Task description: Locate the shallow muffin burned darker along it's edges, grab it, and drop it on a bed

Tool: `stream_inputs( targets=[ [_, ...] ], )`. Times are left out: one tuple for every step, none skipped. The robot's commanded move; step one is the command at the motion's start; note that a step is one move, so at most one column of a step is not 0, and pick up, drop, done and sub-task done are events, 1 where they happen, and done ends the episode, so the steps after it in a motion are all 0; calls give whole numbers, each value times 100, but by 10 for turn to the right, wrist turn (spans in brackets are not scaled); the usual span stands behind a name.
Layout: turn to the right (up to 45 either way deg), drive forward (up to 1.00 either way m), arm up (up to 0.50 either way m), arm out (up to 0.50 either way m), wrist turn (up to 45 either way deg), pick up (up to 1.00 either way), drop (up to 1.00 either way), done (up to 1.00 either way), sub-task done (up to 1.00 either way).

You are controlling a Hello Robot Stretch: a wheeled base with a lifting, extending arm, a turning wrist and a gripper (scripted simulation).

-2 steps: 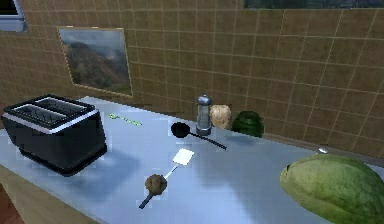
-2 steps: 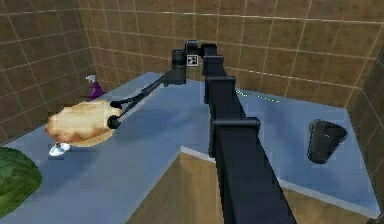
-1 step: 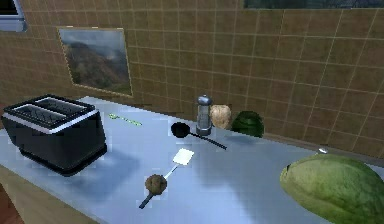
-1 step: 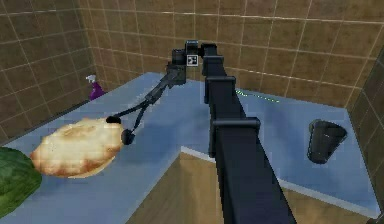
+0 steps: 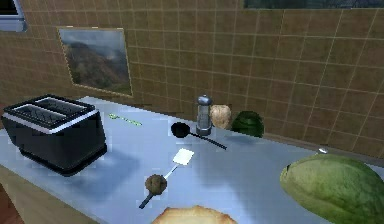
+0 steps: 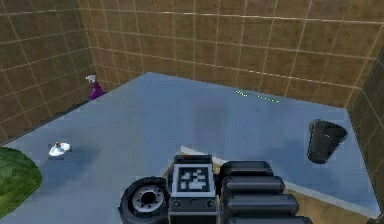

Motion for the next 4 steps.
stream_inputs(
  targets=[
    [-450, 0, 0, 0, 0, 0, 0, 0, 0],
    [-180, 0, 0, 0, 0, 0, 0, 0, 0],
    [0, 100, 0, 0, 0, 0, 0, 0, 0],
    [-30, 0, 0, 0, 0, 0, 0, 0, 0]
  ],
)
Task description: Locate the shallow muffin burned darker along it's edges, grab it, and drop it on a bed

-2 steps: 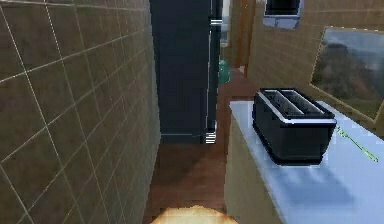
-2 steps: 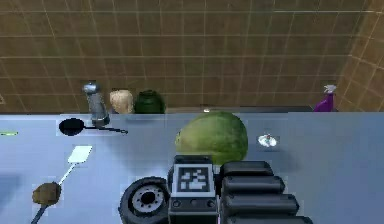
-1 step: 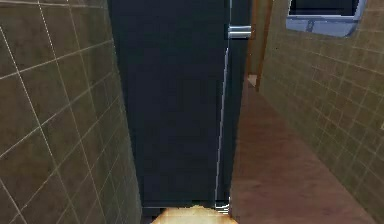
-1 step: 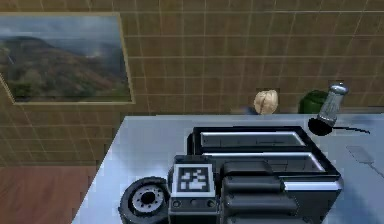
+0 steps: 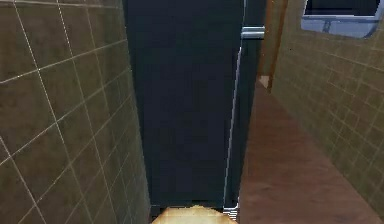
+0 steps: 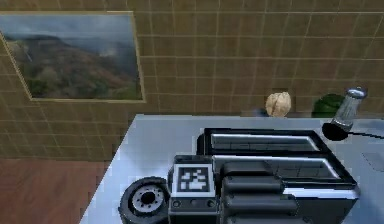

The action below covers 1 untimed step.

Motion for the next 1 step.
stream_inputs(
  targets=[
    [0, 35, 0, 0, 0, 0, 0, 0, 0]
  ],
)
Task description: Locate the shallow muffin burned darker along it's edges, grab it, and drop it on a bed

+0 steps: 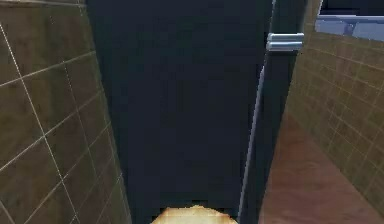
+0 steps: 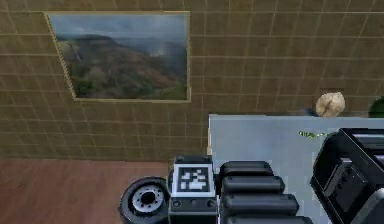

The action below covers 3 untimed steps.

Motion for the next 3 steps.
stream_inputs(
  targets=[
    [450, 0, 0, 0, 0, 0, 0, 0, 0],
    [0, 40, 0, 0, 0, 0, 0, 0, 0],
    [420, 0, 0, 0, 0, 0, 0, 0, 0]
  ],
)
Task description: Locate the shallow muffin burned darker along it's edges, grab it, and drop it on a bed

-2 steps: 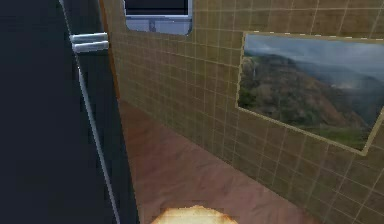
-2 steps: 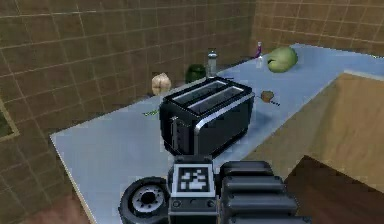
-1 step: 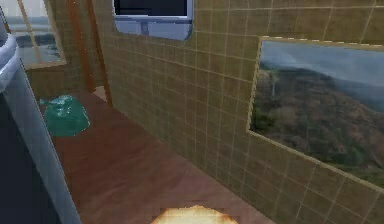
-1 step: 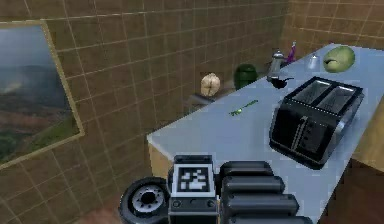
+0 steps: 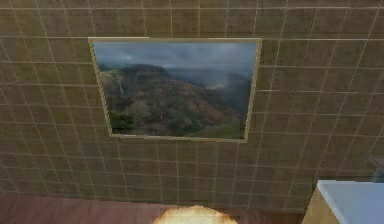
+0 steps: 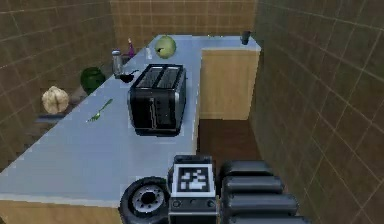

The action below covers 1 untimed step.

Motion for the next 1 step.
stream_inputs(
  targets=[
    [0, 15, 0, 0, 0, 0, 0, 0, 0]
  ],
)
